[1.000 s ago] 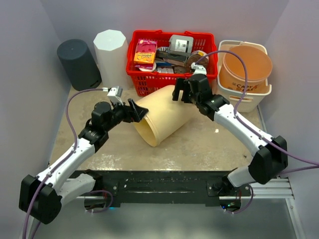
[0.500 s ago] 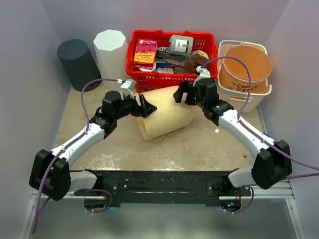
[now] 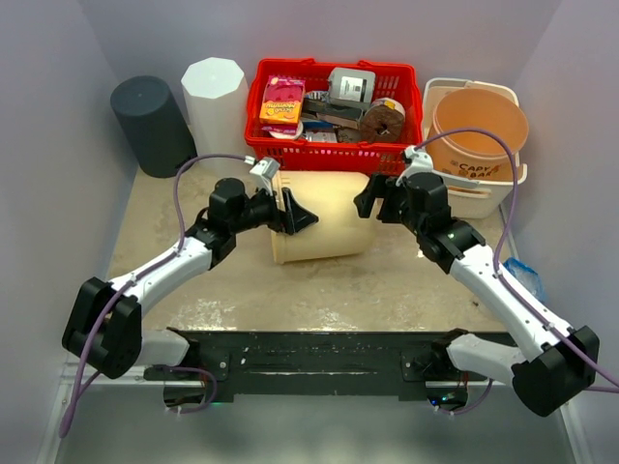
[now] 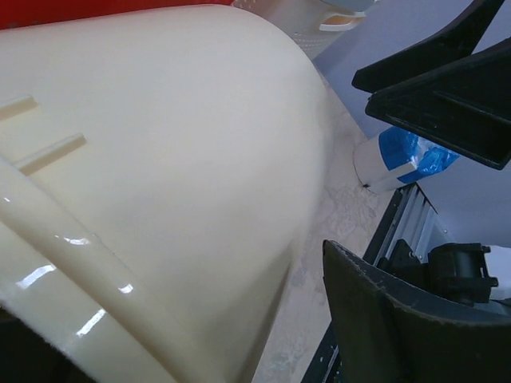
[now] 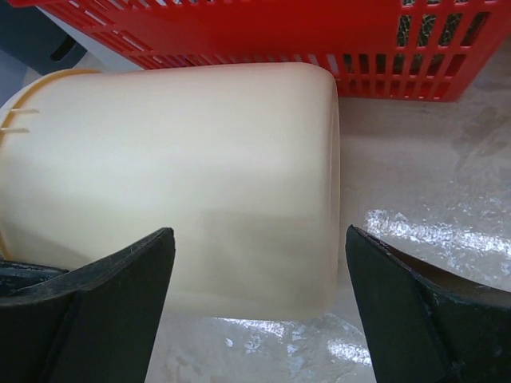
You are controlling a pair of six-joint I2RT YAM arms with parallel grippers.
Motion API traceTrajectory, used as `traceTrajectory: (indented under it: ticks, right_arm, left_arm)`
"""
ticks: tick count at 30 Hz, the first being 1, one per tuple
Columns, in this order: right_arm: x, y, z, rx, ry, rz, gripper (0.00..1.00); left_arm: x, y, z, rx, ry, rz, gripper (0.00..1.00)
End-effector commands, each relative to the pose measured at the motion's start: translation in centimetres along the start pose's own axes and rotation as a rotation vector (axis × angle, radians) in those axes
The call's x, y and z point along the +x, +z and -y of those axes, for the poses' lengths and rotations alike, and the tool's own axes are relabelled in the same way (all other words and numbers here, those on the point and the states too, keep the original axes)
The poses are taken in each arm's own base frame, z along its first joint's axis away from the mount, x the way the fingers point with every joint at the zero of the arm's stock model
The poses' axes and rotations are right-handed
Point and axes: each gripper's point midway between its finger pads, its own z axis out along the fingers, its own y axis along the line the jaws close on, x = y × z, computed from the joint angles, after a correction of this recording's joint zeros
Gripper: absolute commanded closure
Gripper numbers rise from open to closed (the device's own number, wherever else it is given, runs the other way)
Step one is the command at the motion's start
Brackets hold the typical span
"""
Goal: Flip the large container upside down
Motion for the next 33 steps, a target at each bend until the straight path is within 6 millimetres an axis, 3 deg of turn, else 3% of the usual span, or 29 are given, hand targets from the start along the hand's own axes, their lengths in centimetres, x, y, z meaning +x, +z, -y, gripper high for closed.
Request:
traceTrajectory:
  ticks: [1,12,17,27,33]
  right_arm:
    - [-1.6,-1.6,0.4,0.042,0.015,0.042,0.09]
    - [-2.9,-4.9,0.1,0.023,0.056,0.097,0.09]
    - [-2.6,-5.9,-2.2,-0.113,0.091,0.077,0.10]
    - [-1.3,-4.7,-3.5,-0.156,0.126,0.037,0.12]
    - [2.1,-3.2,-6.5,-0.167,0.098,-0.051,0.13]
  left_arm:
    - [-0.7,0.5,2.6,0.097,0.001,0.046,0.18]
    - [0.6,1.3,4.0,0.143,-0.031,0.041,0.17]
    - [0.4,0.6,3.0,0.069,-0.004,0.062,0.15]
    - [-1.2,-0.6,2.5,-0.018,0.071,0.094,0.12]
    - [-1.5,-0.9,2.1,-0.048,0.090,0.099,0.12]
